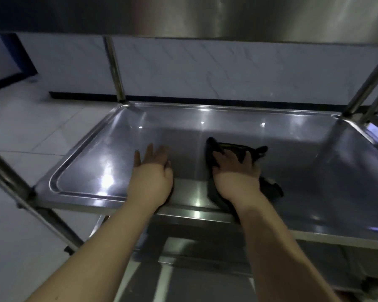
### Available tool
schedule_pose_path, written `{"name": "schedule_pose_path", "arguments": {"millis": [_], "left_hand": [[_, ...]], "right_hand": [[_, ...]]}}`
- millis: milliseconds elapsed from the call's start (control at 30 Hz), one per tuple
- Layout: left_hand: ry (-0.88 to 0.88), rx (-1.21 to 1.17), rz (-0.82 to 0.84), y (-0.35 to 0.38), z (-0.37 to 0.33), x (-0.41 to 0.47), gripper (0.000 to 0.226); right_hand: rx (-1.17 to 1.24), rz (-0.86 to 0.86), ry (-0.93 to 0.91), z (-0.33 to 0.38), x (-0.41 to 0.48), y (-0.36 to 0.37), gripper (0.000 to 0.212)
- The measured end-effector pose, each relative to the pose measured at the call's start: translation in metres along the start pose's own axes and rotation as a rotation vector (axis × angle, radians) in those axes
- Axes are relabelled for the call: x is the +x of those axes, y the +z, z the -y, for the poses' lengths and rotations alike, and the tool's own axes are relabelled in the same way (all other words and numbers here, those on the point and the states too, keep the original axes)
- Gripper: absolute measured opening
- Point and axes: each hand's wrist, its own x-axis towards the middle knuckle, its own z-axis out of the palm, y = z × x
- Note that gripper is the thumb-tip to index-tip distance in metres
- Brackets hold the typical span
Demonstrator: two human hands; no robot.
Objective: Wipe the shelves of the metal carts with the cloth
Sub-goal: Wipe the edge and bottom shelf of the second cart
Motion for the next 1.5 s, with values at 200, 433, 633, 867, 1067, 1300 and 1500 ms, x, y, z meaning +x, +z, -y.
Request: {"name": "schedule_pose_path", "arguments": {"millis": [200,433,633,867,1067,1300,1500], "left_hand": [[-0.148,-0.129,-0.011,-0.002,0.009,-0.009,0.047],[-0.179,-0.281,0.021,-0.019,0.015,-0.001,0.043],[-0.199,-0.088,0.065,-0.058,0.108,0.012,0.039],[-0.225,-0.102,-0.071,-0.060,0.125,0.003,0.042],[-0.372,-0.202,-0.217,-0.065,0.136,-0.006,0.038],[-0.390,-0.351,-0.260,-0.067,0.148,-0.007,0.037],[-0.346,-0.427,-0.061,-0.063,0.150,-0.004,0.042]], "right_hand": [[0.049,-0.016,-0.391,0.063,-0.041,0.034,0.046],[-0.014,0.015,-0.098,0.051,0.012,0.021,0.046],[-0.058,0.040,-0.090,0.054,0.020,0.023,0.046],[-0.011,-0.018,0.018,0.060,0.080,0.015,0.045],[-0.065,-0.034,-0.422,0.182,0.048,0.059,0.046],[0.088,0.109,-0.833,0.212,0.015,0.070,0.045],[0.051,-0.051,-0.223,0.187,0.092,0.050,0.038]]}}
